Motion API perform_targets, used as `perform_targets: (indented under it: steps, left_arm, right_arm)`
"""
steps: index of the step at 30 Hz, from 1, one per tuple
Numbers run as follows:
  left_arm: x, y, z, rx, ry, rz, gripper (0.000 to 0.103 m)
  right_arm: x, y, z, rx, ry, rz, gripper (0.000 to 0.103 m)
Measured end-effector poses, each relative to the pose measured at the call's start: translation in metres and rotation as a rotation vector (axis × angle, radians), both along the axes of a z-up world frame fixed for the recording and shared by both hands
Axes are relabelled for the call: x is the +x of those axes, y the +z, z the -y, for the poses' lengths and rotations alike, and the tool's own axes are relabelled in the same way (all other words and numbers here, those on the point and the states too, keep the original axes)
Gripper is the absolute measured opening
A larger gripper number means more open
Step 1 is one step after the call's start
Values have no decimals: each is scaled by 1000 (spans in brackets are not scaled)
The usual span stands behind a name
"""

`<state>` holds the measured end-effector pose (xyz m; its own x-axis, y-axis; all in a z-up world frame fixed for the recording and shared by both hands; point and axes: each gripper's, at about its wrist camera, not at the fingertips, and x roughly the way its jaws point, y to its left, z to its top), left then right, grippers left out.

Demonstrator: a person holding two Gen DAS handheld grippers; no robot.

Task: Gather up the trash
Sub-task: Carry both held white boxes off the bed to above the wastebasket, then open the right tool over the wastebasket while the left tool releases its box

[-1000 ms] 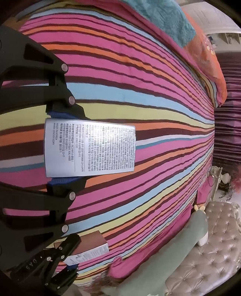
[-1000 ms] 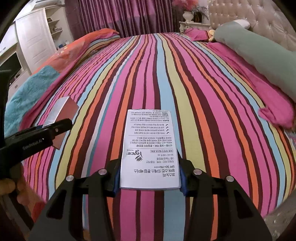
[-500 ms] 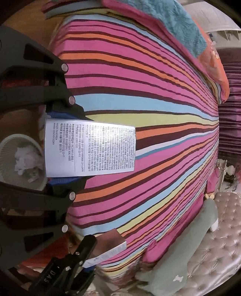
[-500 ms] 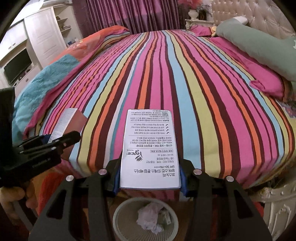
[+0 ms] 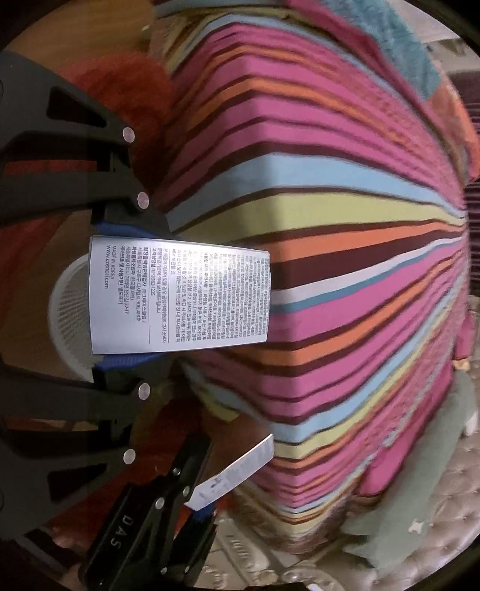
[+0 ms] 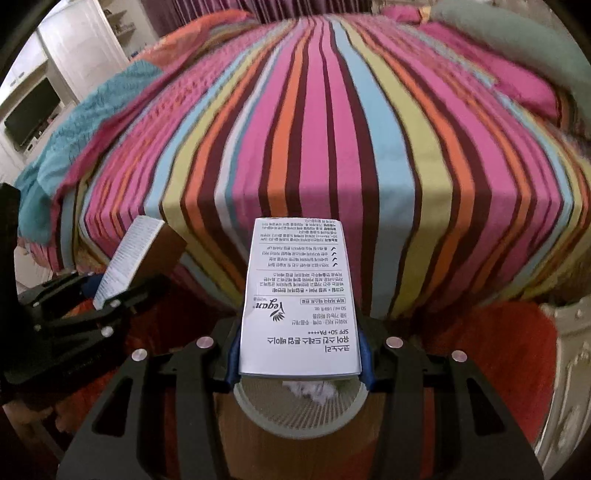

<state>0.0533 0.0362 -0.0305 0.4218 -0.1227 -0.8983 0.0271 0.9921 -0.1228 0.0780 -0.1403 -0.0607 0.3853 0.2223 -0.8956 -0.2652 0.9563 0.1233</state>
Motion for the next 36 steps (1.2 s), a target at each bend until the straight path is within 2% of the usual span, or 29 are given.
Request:
perform_targets:
  steps: [3, 7, 23, 36]
  left_arm:
    - [-7, -25, 4, -31, 4, -91, 47]
    - [-8, -55, 9, -25, 3, -202, 47]
    - [11, -149, 26, -4, -25, -529, 47]
    - [20, -181, 20, -30, 9, -683, 48]
  right_arm:
    - [-3, -23, 3, 1, -20, -89, 45]
    - [4, -52, 10, 7, -54, -219, 45]
    - [28, -159, 22, 1, -177, -613, 45]
    - [26, -199, 15, -16, -207, -754, 47]
